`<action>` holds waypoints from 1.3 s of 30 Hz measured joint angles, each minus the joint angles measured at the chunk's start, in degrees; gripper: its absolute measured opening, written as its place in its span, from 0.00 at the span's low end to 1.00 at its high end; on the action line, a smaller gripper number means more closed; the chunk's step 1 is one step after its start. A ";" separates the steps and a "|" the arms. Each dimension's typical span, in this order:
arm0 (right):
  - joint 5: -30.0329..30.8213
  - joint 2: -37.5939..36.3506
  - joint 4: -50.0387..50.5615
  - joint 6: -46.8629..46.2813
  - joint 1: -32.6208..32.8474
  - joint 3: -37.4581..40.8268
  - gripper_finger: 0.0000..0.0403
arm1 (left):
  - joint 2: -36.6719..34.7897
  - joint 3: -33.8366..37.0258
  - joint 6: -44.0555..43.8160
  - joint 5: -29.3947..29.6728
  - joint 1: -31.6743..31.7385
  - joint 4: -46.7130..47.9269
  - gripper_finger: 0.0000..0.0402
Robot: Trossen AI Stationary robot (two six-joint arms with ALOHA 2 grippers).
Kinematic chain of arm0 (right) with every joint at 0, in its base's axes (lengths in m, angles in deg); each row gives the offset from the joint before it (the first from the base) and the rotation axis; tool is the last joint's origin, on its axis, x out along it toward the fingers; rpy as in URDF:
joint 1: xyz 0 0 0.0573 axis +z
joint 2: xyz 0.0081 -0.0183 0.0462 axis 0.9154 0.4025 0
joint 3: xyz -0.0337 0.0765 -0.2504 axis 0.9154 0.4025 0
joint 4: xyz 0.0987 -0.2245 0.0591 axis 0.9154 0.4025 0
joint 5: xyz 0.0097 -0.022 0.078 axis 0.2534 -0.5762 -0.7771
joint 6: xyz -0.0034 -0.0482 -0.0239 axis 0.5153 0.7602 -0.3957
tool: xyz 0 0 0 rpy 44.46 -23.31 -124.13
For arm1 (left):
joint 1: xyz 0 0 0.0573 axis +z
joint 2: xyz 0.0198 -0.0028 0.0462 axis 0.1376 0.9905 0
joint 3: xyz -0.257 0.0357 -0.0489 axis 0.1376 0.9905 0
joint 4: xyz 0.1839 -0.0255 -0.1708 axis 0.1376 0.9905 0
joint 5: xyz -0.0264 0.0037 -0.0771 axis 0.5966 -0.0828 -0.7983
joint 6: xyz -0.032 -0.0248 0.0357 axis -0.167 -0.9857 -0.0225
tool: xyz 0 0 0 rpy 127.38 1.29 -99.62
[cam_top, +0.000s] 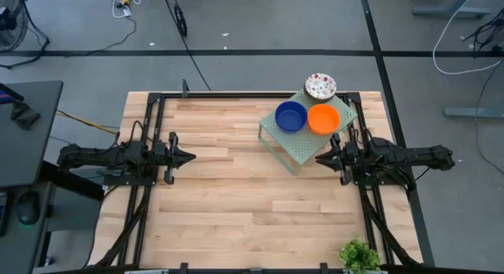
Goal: Pick & Place Mini bowls
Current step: Return to Home Position
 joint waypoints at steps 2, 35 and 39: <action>0.00 0.00 -0.02 -0.98 -0.43 0.00 0.15 | 0.00 0.02 0.00 0.00 0.00 -0.02 0.03; -0.39 -0.02 -0.04 1.67 -0.46 0.00 0.15 | 0.00 0.02 0.00 -0.02 0.00 -0.04 0.03; -0.39 -0.02 -0.07 1.67 -0.45 0.00 0.15 | 0.00 0.00 0.00 -0.02 -0.02 -0.04 0.03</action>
